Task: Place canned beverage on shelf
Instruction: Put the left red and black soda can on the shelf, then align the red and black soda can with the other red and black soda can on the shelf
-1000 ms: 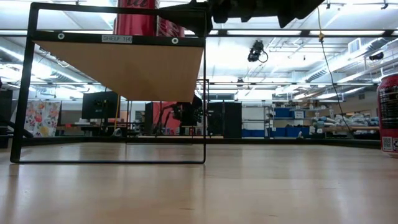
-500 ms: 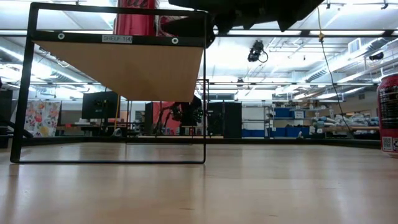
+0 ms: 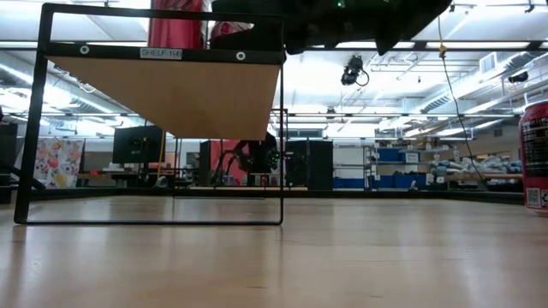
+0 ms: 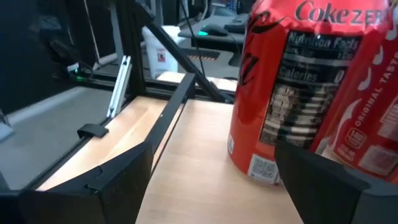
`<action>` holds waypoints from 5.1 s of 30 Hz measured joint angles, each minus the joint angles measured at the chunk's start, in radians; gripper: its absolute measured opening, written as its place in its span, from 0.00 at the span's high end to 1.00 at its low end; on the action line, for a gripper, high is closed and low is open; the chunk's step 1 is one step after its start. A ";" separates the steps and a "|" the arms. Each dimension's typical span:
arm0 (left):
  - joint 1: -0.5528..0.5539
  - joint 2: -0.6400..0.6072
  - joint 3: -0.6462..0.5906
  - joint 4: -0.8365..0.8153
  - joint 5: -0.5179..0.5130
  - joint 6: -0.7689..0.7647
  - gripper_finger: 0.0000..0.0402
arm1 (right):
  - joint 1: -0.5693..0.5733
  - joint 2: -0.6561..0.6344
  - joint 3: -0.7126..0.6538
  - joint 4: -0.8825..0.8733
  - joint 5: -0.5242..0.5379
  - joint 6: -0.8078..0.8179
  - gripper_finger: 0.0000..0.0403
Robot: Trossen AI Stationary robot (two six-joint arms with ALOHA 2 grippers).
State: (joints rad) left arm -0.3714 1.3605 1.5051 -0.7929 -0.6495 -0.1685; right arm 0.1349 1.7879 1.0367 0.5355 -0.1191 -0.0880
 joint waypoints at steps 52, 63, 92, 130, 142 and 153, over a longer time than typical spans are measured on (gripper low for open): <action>-0.026 0.001 -0.002 -0.013 0.000 0.042 0.70 | 0.155 -0.512 0.007 -1.368 0.282 0.230 0.14; 0.028 0.001 -0.002 -0.013 -0.001 0.113 0.70 | 0.254 -0.594 -0.067 -1.659 0.337 0.625 0.14; 0.028 0.001 -0.002 -0.011 0.000 0.128 0.70 | 0.289 -0.628 -0.166 -1.916 0.581 0.969 0.14; 0.025 0.001 -0.002 -0.004 0.000 0.110 0.70 | 0.383 -0.713 -0.182 -1.873 0.332 0.563 0.14; 0.025 0.001 -0.002 -0.005 0.000 0.109 0.70 | 0.359 -0.715 -0.202 -1.877 0.277 0.668 0.14; 0.025 0.001 -0.002 -0.005 0.000 0.110 0.70 | 0.347 -0.715 -0.282 -1.780 0.233 0.731 0.14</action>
State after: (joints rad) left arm -0.3462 1.3617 1.5036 -0.7979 -0.6491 -0.0589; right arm 0.4815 1.0725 0.7551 -1.2448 0.1135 0.6426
